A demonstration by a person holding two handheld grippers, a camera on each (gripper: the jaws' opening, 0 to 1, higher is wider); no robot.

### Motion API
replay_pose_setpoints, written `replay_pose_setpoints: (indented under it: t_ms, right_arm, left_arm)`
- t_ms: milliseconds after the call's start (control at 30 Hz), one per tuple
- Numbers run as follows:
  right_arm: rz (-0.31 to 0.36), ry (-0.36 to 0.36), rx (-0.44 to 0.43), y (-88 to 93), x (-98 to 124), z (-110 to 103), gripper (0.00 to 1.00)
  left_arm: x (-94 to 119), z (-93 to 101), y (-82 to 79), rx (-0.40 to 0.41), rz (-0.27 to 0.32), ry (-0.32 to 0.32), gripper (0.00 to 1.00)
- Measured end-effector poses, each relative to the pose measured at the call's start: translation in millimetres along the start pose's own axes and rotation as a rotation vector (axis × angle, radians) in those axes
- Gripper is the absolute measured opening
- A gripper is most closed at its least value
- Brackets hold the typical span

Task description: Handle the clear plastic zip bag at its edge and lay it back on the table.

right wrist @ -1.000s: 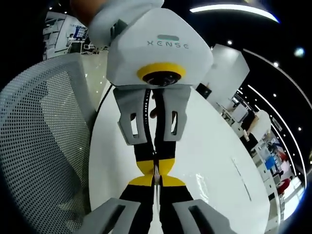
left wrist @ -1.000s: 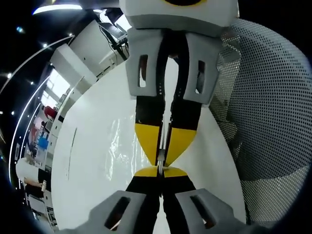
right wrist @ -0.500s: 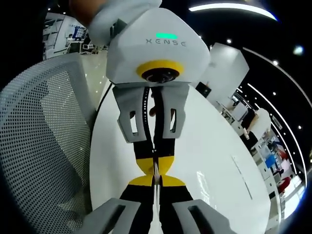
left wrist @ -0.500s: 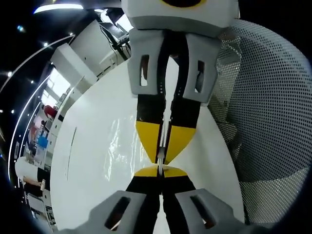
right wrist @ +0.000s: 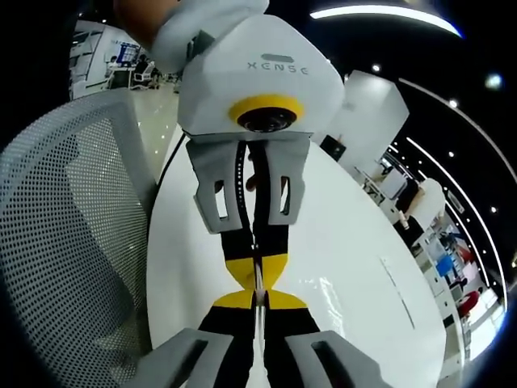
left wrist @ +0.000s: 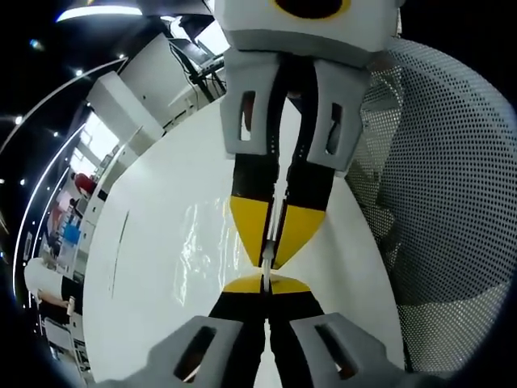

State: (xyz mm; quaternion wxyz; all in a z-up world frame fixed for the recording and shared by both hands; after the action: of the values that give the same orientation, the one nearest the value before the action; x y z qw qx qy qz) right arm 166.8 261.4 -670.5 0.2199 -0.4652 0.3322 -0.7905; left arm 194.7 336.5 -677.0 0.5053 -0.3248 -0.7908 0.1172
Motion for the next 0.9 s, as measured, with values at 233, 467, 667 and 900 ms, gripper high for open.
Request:
replay_pose_setpoints:
  t_ms: [233, 467, 667, 900]
  right_arm:
    - [-0.002, 0.005, -0.006, 1.1, 1.1, -0.5, 0.00]
    - [-0.006, 0.006, -0.008, 2.8, 1.6, 1.1, 0.00]
    - [-0.005, 0.011, -0.018, 3.0, 0.9, 2.1, 0.00]
    - [-0.005, 0.018, -0.020, 3.6, 1.1, 4.5, 0.00]
  left_arm:
    - [1.6, 0.3, -0.6, 0.002, 0.002, -0.003, 0.00]
    - [1.5, -0.2, 0.4, 0.007, 0.005, -0.006, 0.00]
    - [3.3, -2.5, 1.3, 0.007, 0.005, -0.014, 0.00]
    - [2.9, -4.5, 1.5, 0.000, 0.008, -0.016, 0.00]
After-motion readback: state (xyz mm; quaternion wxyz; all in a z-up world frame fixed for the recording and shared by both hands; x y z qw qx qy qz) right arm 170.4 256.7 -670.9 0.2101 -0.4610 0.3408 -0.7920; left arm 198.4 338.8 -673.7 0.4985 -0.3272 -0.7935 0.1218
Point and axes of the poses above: the point that each gripper's makers call its tool centre point, and the gripper's own axes: x roughly backward along the fingers, z roughly to its right, y roughly out of its underside, the point moved 7 cm from there along x, roughly backward along the fingers, and after that the axes turned 7 degrees about -x, right-handed, at the moved point
